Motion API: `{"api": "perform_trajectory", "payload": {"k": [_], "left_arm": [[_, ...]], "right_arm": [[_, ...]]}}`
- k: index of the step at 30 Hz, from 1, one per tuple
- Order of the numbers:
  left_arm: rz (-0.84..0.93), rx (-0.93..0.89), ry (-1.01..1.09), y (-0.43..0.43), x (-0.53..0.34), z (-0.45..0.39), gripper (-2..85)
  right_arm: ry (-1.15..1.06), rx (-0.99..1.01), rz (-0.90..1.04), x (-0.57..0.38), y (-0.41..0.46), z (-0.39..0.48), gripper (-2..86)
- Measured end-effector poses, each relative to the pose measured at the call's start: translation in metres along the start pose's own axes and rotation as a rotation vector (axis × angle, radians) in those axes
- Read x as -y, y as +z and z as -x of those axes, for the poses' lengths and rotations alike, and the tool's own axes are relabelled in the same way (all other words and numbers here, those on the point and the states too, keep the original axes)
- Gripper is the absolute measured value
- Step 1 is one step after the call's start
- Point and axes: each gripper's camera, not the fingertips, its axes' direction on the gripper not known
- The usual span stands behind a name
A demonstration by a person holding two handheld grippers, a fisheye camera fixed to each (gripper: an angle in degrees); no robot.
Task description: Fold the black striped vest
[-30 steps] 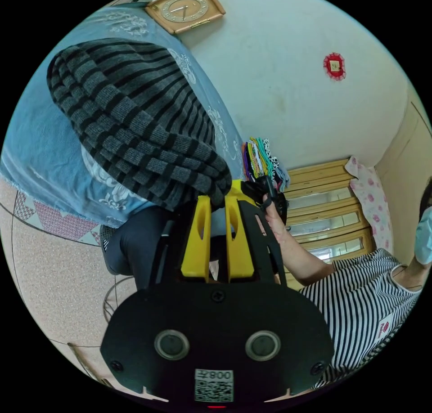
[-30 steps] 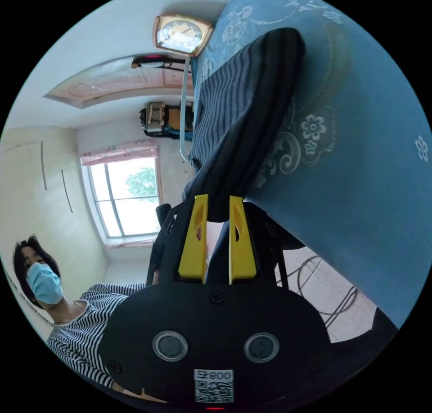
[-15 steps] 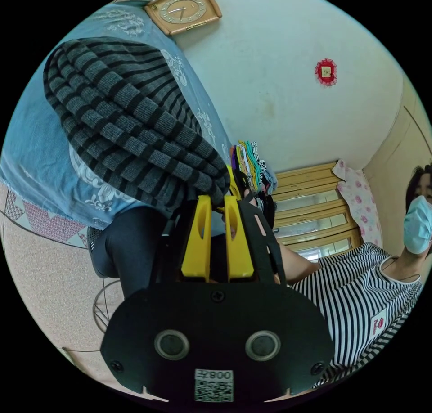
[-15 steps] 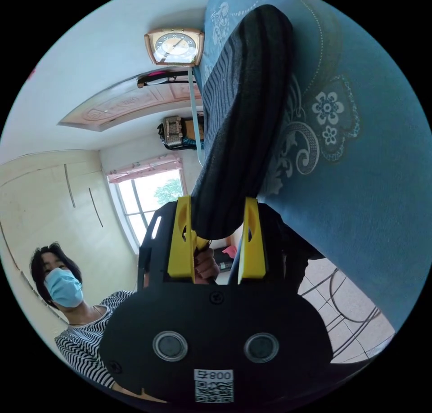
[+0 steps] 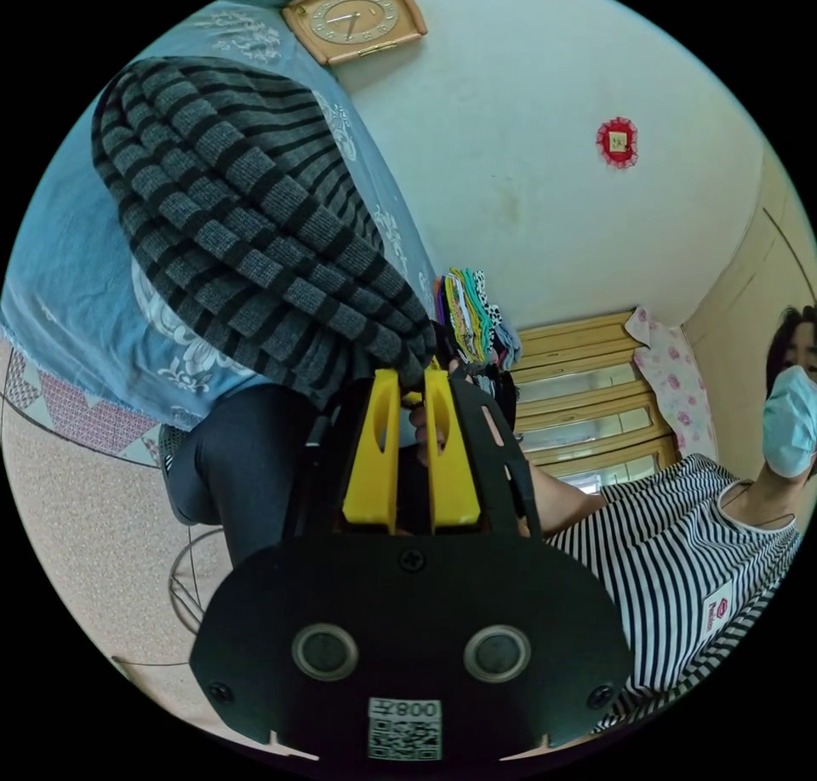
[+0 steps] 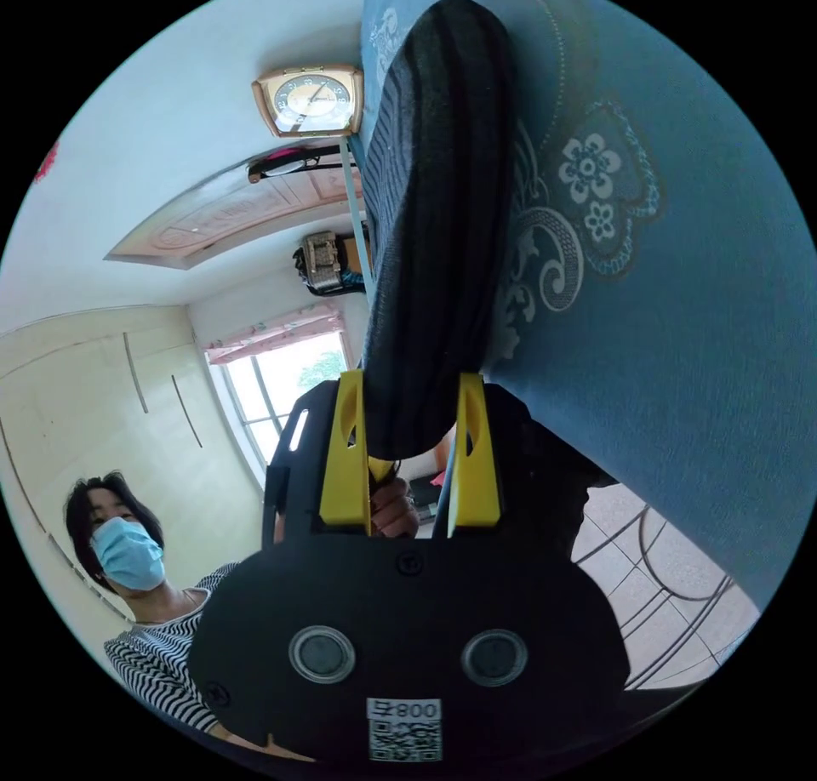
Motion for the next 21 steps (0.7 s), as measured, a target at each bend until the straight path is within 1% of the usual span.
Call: {"api": "perform_trajectory", "payload": {"k": [3, 5, 7, 10, 13, 15, 17, 18, 20, 21], "left_arm": [[0.021, -0.01, -0.006, -0.006, 0.005, 0.005, 5.5], [0.023, -0.031, -0.027, -0.012, 0.007, 0.013, 5.5], [0.03, -0.013, -0.022, -0.016, 0.009, 0.014, 5.5], [0.036, 0.014, -0.012, -0.023, 0.015, 0.016, 5.7], [0.047, 0.008, -0.016, -0.036, 0.022, 0.022, 6.3], [0.047, -0.008, -0.027, -0.047, 0.024, 0.027, 6.5], [-0.03, -0.049, -0.054, -0.072, 0.022, 0.038, 6.6], [-0.059, -0.056, -0.066, -0.079, 0.022, 0.041, 6.7], [-0.178, -0.059, -0.107, -0.112, 0.021, 0.056, 7.5], [-0.202, -0.056, -0.121, -0.119, 0.021, 0.06, 7.8]], "right_arm": [[0.008, 0.007, -0.008, -0.001, 0.007, -0.006, 16.0], [-0.007, -0.021, 0.002, 0.002, 0.017, -0.003, 16.7], [-0.017, -0.061, 0.01, 0.004, 0.023, 0.0, 16.6], [-0.011, -0.096, 0.017, 0.009, 0.033, -0.001, 14.5], [0.011, -0.113, 0.029, 0.012, 0.036, -0.005, 10.3], [0.014, -0.117, 0.028, 0.012, 0.036, -0.006, 9.0], [-0.001, -0.126, 0.028, 0.013, 0.037, -0.004, 8.3], [-0.005, -0.128, 0.028, 0.013, 0.038, -0.003, 8.2], [-0.026, -0.113, 0.025, 0.015, 0.038, 0.002, 7.7], [-0.032, -0.106, 0.023, 0.015, 0.037, 0.004, 7.6]]}}
